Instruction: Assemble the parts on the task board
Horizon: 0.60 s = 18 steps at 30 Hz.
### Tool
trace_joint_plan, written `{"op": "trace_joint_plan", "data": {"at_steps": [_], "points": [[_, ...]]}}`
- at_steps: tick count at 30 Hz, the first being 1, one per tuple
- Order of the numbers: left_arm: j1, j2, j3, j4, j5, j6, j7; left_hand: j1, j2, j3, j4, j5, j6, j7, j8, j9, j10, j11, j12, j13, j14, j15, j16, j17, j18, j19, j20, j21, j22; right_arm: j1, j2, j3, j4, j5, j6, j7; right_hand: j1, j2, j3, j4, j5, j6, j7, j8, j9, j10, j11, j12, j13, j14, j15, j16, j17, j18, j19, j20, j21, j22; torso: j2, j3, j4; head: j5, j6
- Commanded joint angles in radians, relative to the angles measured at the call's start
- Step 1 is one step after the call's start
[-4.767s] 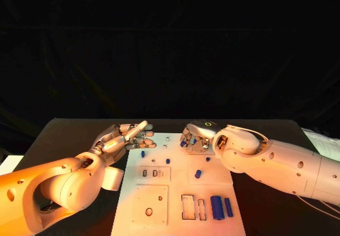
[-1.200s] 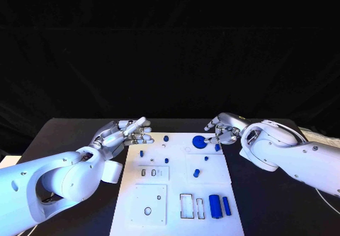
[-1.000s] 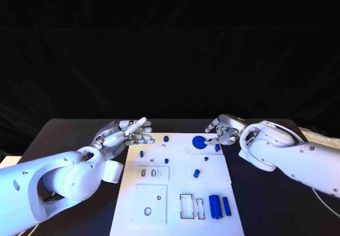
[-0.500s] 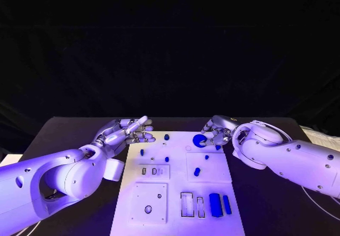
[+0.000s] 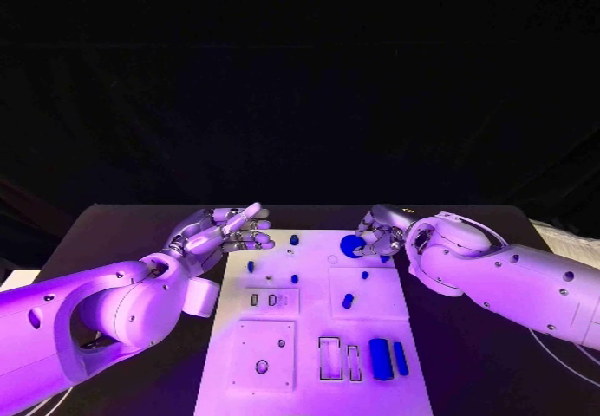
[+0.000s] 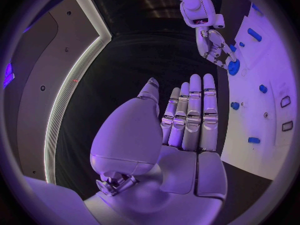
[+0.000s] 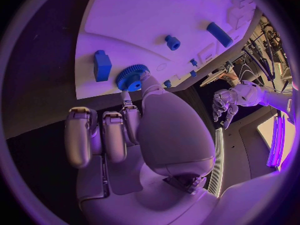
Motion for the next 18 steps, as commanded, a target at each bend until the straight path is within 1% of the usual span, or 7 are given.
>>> {"op": "trace_joint_plan", "data": {"at_steps": [1, 8, 12, 18], "points": [[0.001, 0.002, 0.001, 0.001, 0.002, 0.022, 0.002, 0.006, 0.001, 0.002, -0.007, 0.001, -0.005, 0.001, -0.006, 0.002, -0.007, 0.002, -0.005, 0.001, -0.004, 0.001, -0.004, 0.001, 0.012, -0.002, 0.006, -0.006, -0.002, -0.002, 0.004, 0.0, -0.003, -0.035, 0.019, -0.013, 0.008, 0.009, 0.007, -0.008, -0.024, 0.008, 0.001, 0.007, 0.001, 0.01, 0.002, 0.007, 0.068, 0.084, 0.007, 0.008, 0.166, -0.007, 0.011, 0.001, 0.003, 0.002, 0.0, 0.0005, 0.0004, 0.001, -0.001], [0.001, 0.002, 0.001, 0.001, 0.002, 0.022, 0.001, 0.006, 0.001, 0.002, -0.007, 0.001, -0.005, 0.001, -0.006, 0.002, -0.007, 0.002, -0.005, 0.001, -0.004, 0.001, -0.004, 0.001, 0.012, -0.002, 0.006, -0.006, -0.002, -0.003, 0.009, -0.001, -0.005, -0.037, 0.026, -0.011, 0.011, 0.014, 0.016, -0.012, -0.036, 0.017, 0.0, 0.011, 0.002, 0.02, 0.001, 0.028, 0.088, 0.084, 0.007, 0.01, 0.171, -0.008, 0.012, 0.002, 0.006, 0.007, 0.0, 0.0001, -0.0004, 0.001, -0.003], [0.001, 0.002, 0.001, 0.001, 0.002, 0.023, -0.001, 0.009, 0.003, 0.002, -0.009, 0.001, -0.005, 0.001, -0.005, 0.002, -0.007, 0.002, -0.005, 0.001, -0.003, 0.001, -0.005, 0.002, 0.012, -0.001, 0.006, -0.006, -0.002, -0.005, 0.011, -0.001, -0.005, -0.042, 0.027, -0.011, 0.01, 0.014, 0.018, -0.013, -0.038, 0.019, -0.001, 0.012, 0.002, 0.024, 0.001, 0.036, 0.095, 0.085, 0.007, 0.011, 0.174, -0.009, 0.014, 0.002, 0.008, 0.011, 0.0, 0.0006, 0.0001, 0.001, -0.003], [0.001, 0.001, 0.001, 0.001, 0.002, 0.024, -0.002, 0.01, 0.004, 0.003, -0.009, 0.001, -0.005, 0.001, -0.005, 0.002, -0.007, 0.002, -0.005, 0.001, -0.003, 0.001, -0.006, 0.003, 0.012, -0.001, 0.006, -0.007, -0.002, -0.007, 0.012, -0.001, -0.003, -0.062, 0.01, -0.016, 0.005, 0.01, 0.017, -0.013, -0.042, 0.019, -0.001, 0.012, 0.001, 0.024, 0.001, 0.037, 0.097, 0.086, 0.007, 0.013, 0.177, -0.009, 0.015, 0.002, 0.009, 0.014, 0.0, 0.0005, 0.0004, 0.001, -0.004]]}}
